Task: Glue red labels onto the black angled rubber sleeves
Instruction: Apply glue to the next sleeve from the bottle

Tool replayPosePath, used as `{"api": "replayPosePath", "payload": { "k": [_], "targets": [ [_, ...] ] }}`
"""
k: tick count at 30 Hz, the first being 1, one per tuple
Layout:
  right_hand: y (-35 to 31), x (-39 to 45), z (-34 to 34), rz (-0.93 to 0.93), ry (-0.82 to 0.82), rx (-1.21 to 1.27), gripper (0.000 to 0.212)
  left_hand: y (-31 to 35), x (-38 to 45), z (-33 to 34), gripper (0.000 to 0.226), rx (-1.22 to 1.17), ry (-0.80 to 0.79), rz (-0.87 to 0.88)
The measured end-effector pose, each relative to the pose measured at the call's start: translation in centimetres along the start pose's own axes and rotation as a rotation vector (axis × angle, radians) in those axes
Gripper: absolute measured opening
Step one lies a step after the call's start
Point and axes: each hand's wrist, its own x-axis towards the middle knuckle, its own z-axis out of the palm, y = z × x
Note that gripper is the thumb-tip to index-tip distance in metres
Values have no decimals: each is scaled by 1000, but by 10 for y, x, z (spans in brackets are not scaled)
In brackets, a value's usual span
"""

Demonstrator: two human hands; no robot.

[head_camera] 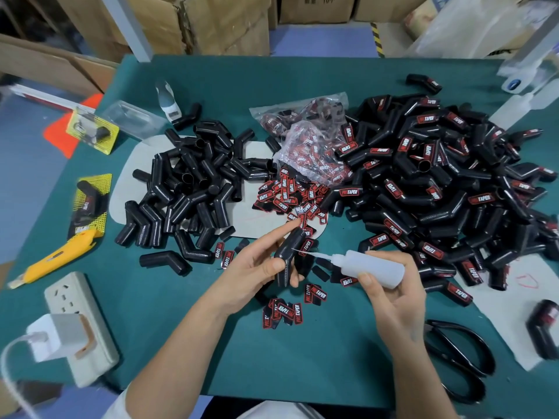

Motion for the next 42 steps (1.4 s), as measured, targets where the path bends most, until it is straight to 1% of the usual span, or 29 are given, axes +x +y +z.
{"api": "replayPosePath", "payload": {
  "k": [3,10,17,19,22,26,30,34,37,39,42],
  "targets": [
    [0,0,-1,-22,-8,-6,54,0,0,0,69,-2,-5,-2],
    [2,0,-2,-16,-14,-6,51,-2,0,-2,69,-2,-10,-9],
    [5,0,-2,-35,-5,-35,55,-2,0,-2,68,-11,-20,3],
    [5,0,-2,-36,-1,-32,52,-1,0,-1,67,-12,-25,4],
    [4,0,-3,-39,6,-17,36,-1,0,-1,67,-12,-31,6],
    [6,-1,-4,-18,-4,-26,40,-1,1,-2,66,-3,-30,3],
    [5,0,-4,-31,8,-7,32,-2,0,-3,66,6,-34,1],
    [5,0,-4,-22,-4,-21,36,-4,0,-4,68,22,-32,-6],
    [4,-1,-4,-29,-10,-15,34,-5,0,-5,68,22,-33,-5],
    [4,0,-5,-28,3,-16,39,-6,1,-7,68,26,-30,-7],
    [4,-1,-4,-29,-9,-5,40,-7,2,-6,69,26,-30,-5]
  ]
}}
